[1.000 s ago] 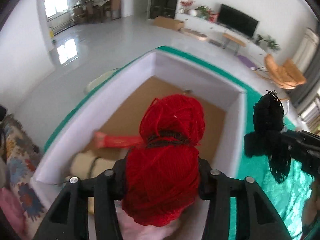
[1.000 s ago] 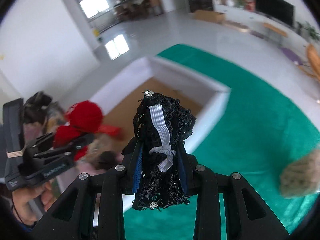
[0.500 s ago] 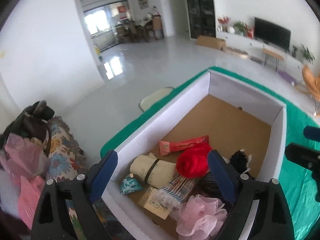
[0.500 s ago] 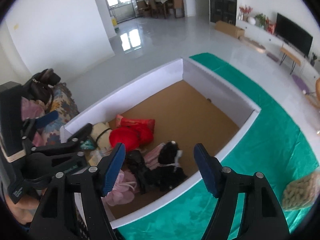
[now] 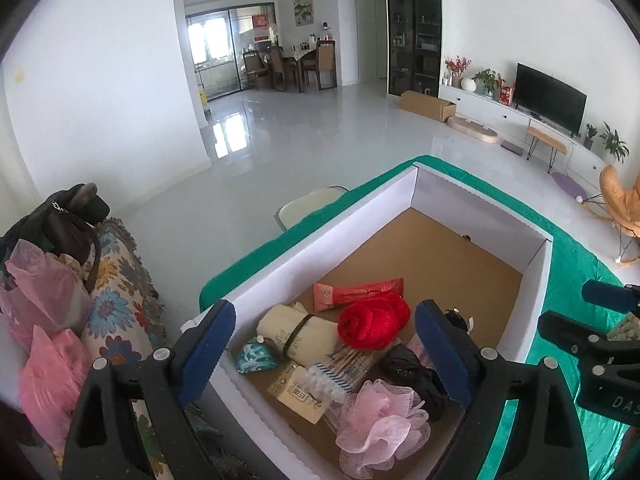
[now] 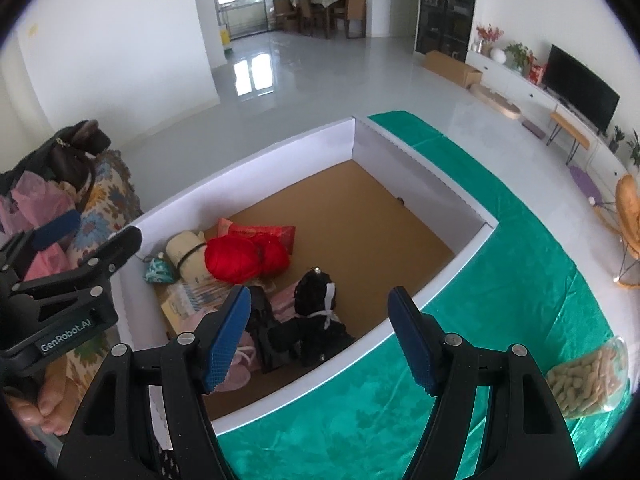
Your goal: Organize soft objects
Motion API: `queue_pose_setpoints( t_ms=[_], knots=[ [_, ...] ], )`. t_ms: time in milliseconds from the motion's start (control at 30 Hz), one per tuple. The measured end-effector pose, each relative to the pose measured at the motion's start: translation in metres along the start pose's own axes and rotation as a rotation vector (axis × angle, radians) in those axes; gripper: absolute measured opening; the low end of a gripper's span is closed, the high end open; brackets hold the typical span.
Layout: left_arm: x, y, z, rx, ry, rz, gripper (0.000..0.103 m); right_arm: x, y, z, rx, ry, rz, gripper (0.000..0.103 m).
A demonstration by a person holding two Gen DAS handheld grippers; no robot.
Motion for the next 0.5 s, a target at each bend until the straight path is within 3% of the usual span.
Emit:
queue_pose_setpoints(
  t_ms=[300, 433, 500],
  knots=[
    [0.003, -0.001, -0.003, -0.009, -0.001, 0.038, 0.091, 0.009, -0.01, -0.002, 0.014, 0.024, -0.005, 0.074],
    [0.003, -0.001, -0.004, -0.017, 0.016, 0.01, 0.092, 0.011, -0.013, -0.002, 0.016, 0.022, -0.001, 0.074],
    [0.001, 0.001, -0.005, -0.032, 0.006, 0.004, 0.097, 0.011, -0.013, -0.003, 0.013, 0.022, 0.003, 0.074]
  ],
)
Point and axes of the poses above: each gripper's, at about its wrist camera, not at the fingertips, and y roughly against the way its jaws point, x to its left, z to its top, the point moved 8 cm from there along -y, roughly the way its jaws point, and after that the axes turned 13 degrees about x, right-handed, at the moved point
